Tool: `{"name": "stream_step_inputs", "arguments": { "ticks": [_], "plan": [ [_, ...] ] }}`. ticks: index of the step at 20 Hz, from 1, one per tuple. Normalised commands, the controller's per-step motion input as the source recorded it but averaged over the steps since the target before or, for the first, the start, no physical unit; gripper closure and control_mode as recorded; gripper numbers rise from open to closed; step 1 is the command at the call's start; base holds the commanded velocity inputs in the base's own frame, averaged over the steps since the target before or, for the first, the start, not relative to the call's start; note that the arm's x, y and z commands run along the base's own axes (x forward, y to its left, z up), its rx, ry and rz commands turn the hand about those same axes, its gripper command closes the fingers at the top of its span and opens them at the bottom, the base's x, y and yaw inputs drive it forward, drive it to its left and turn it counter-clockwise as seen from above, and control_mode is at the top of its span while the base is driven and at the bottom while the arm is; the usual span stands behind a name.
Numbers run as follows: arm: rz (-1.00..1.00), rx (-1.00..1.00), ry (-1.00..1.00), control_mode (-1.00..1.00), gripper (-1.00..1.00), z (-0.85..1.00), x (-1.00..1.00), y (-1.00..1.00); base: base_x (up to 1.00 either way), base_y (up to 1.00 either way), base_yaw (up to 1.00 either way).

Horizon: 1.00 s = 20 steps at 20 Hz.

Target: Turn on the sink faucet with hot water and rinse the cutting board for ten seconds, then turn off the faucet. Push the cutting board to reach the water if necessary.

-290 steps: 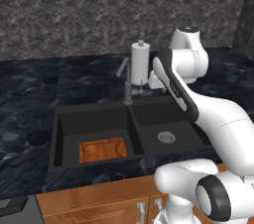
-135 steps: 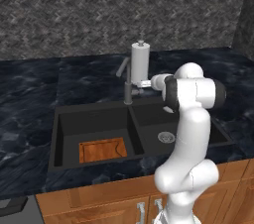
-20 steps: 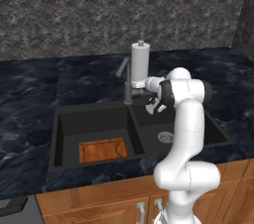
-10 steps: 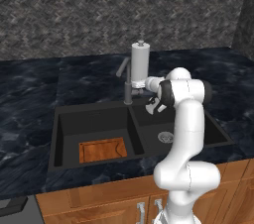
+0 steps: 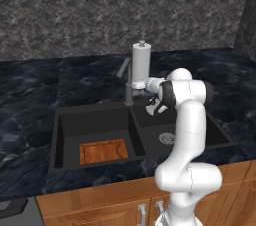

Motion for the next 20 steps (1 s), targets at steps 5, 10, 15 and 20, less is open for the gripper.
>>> {"name": "stream_step_inputs", "arguments": {
  "ticks": [5, 10, 15, 20],
  "plan": [
    [0.00, 0.00, 0.00, -1.00, 1.00, 0.00, 0.00, 0.00, 0.00, 0.00, 0.00],
    [0.00, 0.00, 0.00, -1.00, 1.00, 0.00, 0.00, 0.00, 0.00, 0.00, 0.00],
    [0.00, 0.00, 0.00, -1.00, 1.00, 0.00, 0.00, 0.00, 0.00, 0.00, 0.00],
    [0.00, 0.00, -0.04, -1.00, 1.00, 0.00, 0.01, 0.00, 0.00, 0.00, 0.00]
  ]
}}
